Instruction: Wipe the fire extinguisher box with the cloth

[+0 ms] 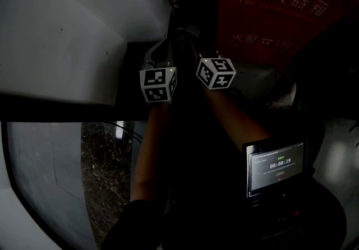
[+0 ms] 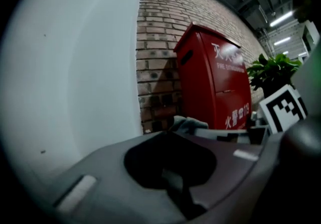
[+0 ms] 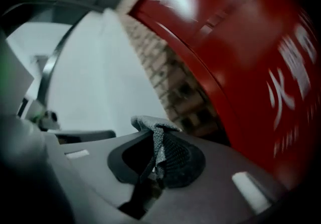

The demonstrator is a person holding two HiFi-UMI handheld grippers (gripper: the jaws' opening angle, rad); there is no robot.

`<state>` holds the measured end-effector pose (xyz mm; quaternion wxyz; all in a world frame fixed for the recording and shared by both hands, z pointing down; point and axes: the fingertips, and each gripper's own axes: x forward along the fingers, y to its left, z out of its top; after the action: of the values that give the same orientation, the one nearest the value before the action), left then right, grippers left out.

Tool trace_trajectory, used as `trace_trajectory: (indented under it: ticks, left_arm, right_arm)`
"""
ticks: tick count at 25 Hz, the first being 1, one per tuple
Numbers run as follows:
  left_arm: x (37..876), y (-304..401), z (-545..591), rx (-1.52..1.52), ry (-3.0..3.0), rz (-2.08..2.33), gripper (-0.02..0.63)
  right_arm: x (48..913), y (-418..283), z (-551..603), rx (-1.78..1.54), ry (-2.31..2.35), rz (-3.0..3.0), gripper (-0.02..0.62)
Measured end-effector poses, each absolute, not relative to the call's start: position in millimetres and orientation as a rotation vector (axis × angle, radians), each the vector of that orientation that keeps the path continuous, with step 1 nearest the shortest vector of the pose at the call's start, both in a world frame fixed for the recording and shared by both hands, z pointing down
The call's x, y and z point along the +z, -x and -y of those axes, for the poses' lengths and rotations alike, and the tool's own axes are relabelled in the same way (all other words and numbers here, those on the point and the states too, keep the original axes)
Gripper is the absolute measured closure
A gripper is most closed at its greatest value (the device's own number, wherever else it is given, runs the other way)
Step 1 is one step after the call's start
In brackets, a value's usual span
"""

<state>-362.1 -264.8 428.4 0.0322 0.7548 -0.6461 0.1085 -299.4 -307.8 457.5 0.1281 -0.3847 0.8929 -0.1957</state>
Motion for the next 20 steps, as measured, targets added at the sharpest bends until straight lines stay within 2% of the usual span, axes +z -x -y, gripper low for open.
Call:
trace_trajectory:
  ticks: [6,14,20]
  left_arm:
    - [373.7,316.0,266.2,0.254,-2.415,1.950,0.604]
    - [278.4,281.1,252.2,0.164,-2.456,1.977,0.604]
    - [209.3,245.4,248.3,0.086,-2.520,1.915,0.604]
  right_arm:
    - [380.9,273.1,279.5,0.048,1.080,-2.847,0.557]
    - [288.0,237.1,241.8,1.049,1.025,-3.036,0.557]
    - [211.0,198.0,218.6,1.556,0.947,-3.020,0.557]
